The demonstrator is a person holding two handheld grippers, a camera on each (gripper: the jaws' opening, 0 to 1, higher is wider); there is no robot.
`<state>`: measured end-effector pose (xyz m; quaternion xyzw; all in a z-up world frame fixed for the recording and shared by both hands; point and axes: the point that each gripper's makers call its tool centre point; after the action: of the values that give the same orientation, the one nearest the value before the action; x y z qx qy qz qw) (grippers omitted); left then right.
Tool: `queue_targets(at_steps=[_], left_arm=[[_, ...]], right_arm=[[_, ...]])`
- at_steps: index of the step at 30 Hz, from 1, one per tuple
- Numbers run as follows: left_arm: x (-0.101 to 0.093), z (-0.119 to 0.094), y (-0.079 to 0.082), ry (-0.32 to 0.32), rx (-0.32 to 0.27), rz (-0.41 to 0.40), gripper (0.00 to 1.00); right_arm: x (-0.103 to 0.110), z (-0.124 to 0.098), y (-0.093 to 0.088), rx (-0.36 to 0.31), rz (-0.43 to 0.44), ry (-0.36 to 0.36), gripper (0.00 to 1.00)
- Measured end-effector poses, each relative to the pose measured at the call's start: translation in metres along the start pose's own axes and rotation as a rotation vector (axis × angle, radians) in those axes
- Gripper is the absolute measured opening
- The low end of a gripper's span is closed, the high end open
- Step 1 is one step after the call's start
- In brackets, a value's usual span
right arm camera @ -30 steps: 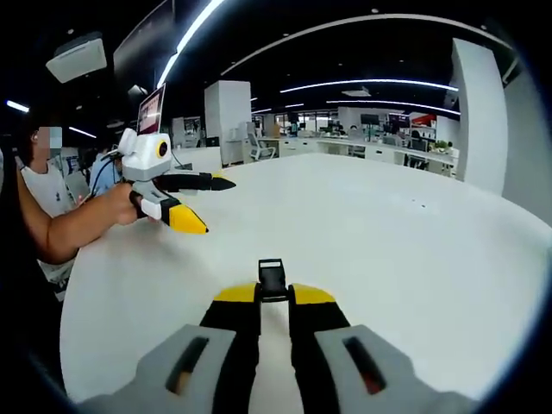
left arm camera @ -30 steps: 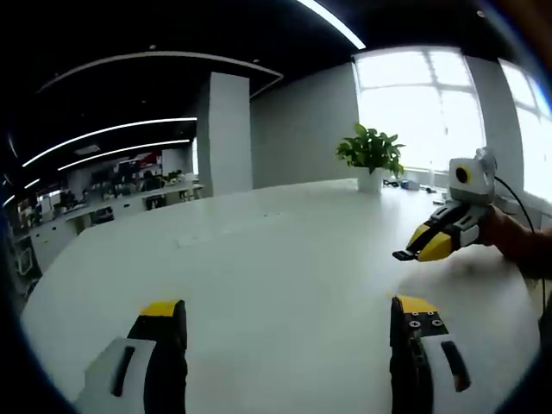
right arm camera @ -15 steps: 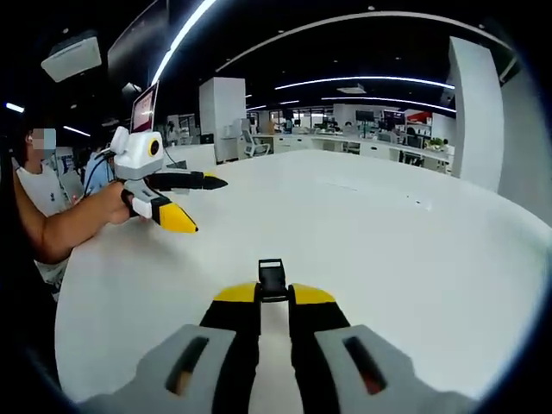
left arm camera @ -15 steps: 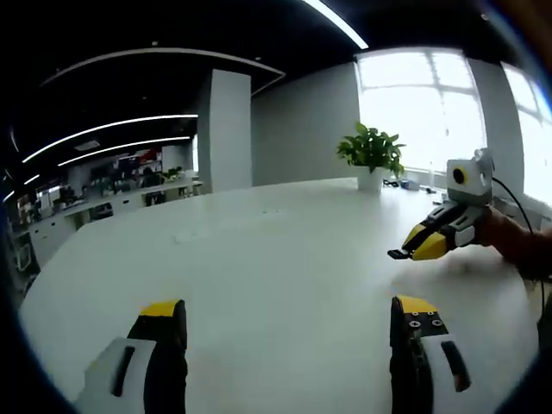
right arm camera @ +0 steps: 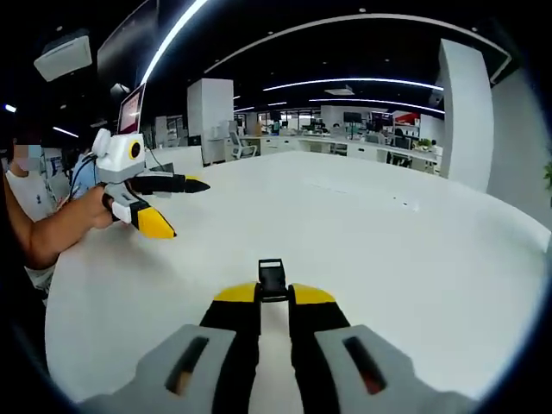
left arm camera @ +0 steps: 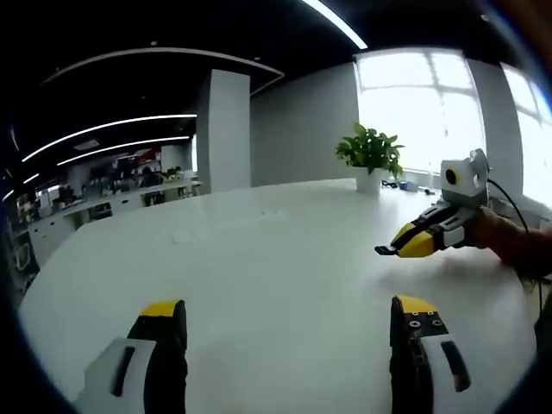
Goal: Snap the two parts of the plastic buckle together until the buckle closes and remains connected.
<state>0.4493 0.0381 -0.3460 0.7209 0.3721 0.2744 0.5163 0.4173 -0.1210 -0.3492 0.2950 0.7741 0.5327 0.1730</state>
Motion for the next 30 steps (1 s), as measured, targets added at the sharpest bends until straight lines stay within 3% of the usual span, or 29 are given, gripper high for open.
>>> queue_targets(at_steps=[14,30], left_arm=[[-0.004,0.0,0.001,-0.016,-0.003,-0.004,1.0],[-0.003,0.001,-0.001,-0.017,0.002,-0.017,1.0]], right_arm=[[-0.006,0.015,0.004,0.019,-0.004,-0.009,0.1],[-0.012,0.016,0.011,0.003,-0.004,-0.027,0.1]])
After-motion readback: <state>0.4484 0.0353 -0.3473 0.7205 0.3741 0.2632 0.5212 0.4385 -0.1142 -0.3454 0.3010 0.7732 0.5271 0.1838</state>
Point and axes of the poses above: the point that each gripper's makers call its tool centre point, and the gripper's own axes: z roughly forward along the fingers, x roughly to its left, y roughly out of its top, and after that the axes turned 11 degrees about y, right-handed
